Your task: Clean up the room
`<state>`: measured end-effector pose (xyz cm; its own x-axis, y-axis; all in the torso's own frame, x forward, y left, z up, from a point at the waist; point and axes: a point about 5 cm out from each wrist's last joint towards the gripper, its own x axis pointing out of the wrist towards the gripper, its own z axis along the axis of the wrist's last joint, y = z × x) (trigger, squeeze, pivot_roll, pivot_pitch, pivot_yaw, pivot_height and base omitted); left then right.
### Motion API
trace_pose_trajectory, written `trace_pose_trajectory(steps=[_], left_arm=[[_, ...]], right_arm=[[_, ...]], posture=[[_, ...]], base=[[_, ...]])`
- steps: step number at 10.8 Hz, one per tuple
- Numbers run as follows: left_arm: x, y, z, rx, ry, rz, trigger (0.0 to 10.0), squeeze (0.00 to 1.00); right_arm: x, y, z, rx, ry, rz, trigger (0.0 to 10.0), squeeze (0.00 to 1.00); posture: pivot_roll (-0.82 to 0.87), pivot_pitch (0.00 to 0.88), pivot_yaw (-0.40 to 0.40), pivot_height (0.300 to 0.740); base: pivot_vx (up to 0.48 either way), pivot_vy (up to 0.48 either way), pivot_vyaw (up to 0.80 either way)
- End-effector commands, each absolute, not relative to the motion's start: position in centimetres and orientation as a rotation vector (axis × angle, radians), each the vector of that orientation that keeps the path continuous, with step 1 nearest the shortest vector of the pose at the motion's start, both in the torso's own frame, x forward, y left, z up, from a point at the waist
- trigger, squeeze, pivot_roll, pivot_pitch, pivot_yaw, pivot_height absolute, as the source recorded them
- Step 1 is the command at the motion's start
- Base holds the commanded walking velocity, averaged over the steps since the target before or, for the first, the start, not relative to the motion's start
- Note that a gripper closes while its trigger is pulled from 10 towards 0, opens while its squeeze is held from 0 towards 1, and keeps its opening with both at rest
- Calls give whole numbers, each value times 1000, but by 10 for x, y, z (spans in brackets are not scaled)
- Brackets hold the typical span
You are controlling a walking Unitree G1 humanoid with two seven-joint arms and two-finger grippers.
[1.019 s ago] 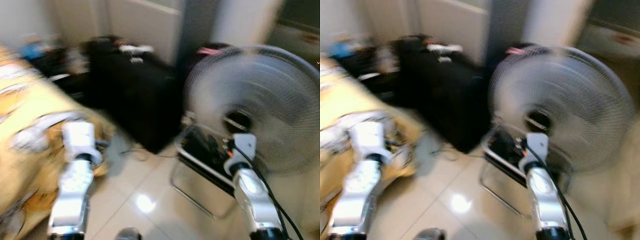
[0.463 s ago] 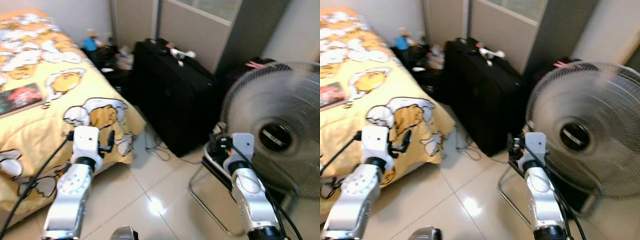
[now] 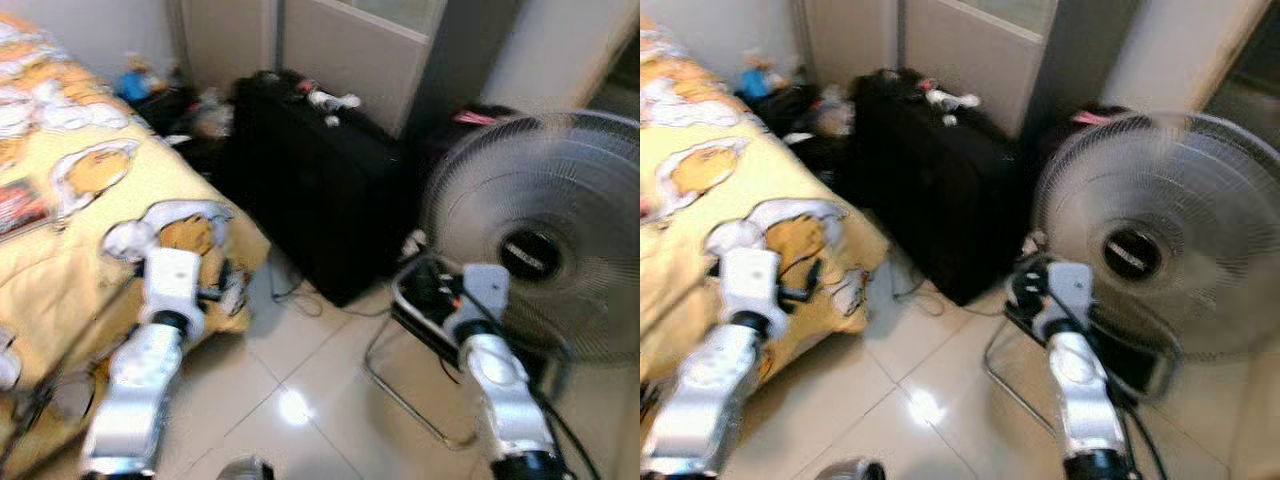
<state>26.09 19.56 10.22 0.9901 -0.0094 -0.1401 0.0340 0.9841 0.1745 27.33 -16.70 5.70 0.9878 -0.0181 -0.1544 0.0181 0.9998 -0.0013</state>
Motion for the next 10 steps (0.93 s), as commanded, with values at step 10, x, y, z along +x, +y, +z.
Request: trace_pose_trajectory(steps=[10], left_arm=[[264, 190, 106, 176, 132, -43, 10000, 0]], right_arm=[[275, -173, 60, -7, 163, -1, 10000, 0]], posture=[[-4, 0, -67, 740]], base=[[0, 304, 133]])
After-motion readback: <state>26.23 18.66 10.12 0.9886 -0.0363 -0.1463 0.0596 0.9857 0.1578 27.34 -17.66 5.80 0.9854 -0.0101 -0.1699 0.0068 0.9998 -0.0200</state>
